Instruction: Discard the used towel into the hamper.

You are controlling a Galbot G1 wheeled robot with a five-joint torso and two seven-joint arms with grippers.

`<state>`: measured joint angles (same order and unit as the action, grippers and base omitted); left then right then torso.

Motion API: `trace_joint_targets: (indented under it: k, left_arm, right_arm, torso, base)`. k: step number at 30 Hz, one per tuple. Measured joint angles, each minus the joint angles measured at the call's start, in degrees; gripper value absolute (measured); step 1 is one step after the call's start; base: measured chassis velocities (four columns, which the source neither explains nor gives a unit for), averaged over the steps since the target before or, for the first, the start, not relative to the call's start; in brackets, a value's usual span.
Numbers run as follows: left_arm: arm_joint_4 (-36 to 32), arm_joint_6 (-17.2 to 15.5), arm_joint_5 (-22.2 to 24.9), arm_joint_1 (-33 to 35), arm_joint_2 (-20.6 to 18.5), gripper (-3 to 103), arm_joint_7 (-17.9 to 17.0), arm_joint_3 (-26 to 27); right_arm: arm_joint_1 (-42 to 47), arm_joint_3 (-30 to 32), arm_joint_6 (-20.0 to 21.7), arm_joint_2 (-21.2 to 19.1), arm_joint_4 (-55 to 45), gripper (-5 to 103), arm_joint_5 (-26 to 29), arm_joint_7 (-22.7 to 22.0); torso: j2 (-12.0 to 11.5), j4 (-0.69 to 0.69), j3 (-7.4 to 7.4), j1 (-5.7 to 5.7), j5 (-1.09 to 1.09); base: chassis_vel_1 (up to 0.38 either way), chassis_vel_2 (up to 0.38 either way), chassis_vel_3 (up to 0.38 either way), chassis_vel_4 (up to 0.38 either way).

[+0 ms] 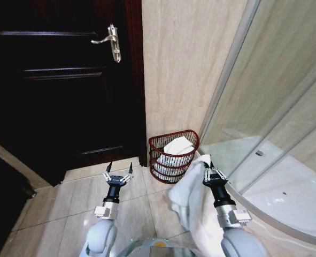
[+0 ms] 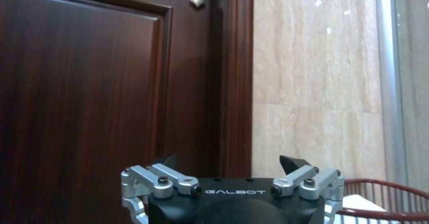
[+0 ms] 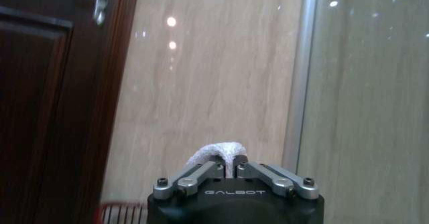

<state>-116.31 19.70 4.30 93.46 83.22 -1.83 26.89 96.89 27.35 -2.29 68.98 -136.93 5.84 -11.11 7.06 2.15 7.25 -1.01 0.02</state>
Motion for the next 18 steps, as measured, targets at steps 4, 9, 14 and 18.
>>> trace_joint_targets:
  k: [4, 9, 14, 18]
  left_arm:
    - [-0.3, -0.1, -0.2, 1.1, 0.0, 100, -1.2, -0.3]
    - [0.4, 3.3, 2.5, 2.9, 0.6, 100, -0.7, 2.2]
    - [2.1, 4.8, 3.8, 1.1, -0.1, 100, 2.2, 6.0]
    - [2.1, 4.7, 3.2, 0.4, 0.4, 100, 2.6, 7.2]
  right_arm:
    - [-6.1, 2.3, 2.9, -4.0, -1.0, 5, 6.3, -0.5]
    - [-13.6, 4.5, 6.2, -12.4, -1.5, 5, 16.8, -2.6]
    - [-26.1, 3.5, 8.6, -16.7, 1.3, 5, 25.1, -3.8]
    - [-37.9, 2.3, 10.6, -17.6, 5.8, 5, 27.6, -1.4]
  torso:
    - [0.0, 0.01, 0.0, 0.0, 0.02]
    - [0.0, 0.01, 0.0, 0.0, -0.02]
    - [0.0, 0.01, 0.0, 0.0, -0.03]
    - [0.0, 0.0, 0.01, 0.0, -0.01]
  base:
    - [-0.03, -0.077, 0.026, 0.062]
    - [0.0, 0.0, 0.0, 0.0]
    - [0.0, 0.0, 0.0, 0.0]
    - [0.0, 0.0, 0.0, 0.0]
